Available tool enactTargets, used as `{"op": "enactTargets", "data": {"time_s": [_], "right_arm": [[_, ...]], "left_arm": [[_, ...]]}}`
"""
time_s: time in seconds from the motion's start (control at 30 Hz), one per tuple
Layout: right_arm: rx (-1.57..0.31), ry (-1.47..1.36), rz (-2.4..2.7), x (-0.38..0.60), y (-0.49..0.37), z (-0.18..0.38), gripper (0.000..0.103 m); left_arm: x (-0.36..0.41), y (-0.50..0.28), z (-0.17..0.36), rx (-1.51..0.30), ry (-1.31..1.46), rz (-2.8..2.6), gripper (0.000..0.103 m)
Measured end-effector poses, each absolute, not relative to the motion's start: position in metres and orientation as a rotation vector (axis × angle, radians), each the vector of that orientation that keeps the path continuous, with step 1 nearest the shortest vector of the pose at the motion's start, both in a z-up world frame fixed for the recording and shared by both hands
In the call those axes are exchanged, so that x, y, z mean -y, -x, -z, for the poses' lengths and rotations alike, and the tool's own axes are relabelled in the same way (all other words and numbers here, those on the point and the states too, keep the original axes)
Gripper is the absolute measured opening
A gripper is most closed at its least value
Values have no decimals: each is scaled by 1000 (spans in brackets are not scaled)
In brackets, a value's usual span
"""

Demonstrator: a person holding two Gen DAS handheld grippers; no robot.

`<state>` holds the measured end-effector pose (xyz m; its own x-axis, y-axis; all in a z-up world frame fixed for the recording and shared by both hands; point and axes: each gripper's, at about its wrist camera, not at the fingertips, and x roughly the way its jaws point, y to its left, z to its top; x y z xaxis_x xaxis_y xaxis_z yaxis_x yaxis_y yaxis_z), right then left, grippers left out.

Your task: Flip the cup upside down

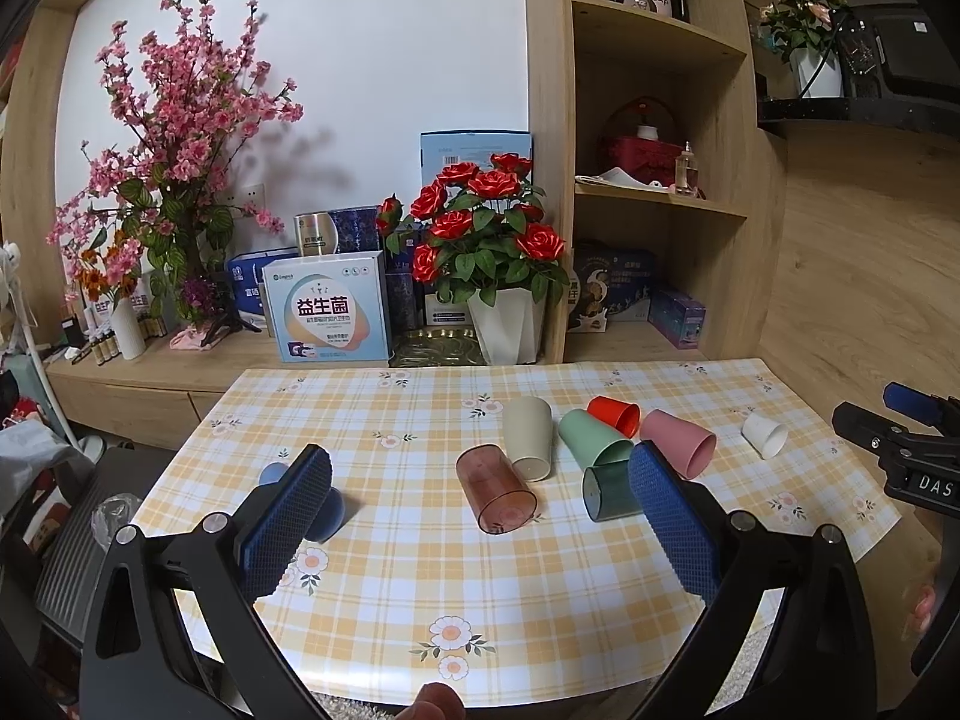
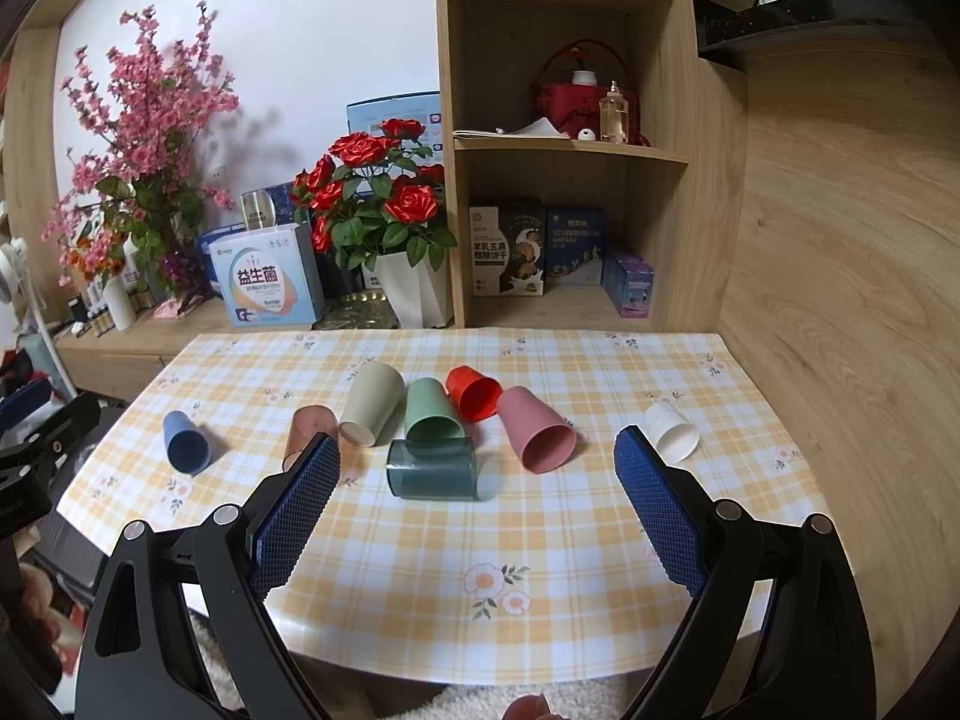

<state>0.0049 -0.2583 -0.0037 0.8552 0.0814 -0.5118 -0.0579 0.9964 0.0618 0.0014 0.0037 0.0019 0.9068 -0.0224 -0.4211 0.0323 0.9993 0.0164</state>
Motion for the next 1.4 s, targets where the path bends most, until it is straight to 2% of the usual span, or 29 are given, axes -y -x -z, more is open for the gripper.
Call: {"op": "enactTargets", "data": {"time_s": [0.93, 1.17, 1.4], "right_arm": [[-561, -73, -73, 262, -8, 11, 90], [-555, -124, -71, 275, -22, 28, 90], [-658, -146, -70, 277, -54, 66, 90]], "left_arm": [[-10, -4, 4, -443, 13, 53, 97], [-14, -13, 20, -440, -5, 52, 97], [-51, -45, 54, -535, 31, -14, 97]]}}
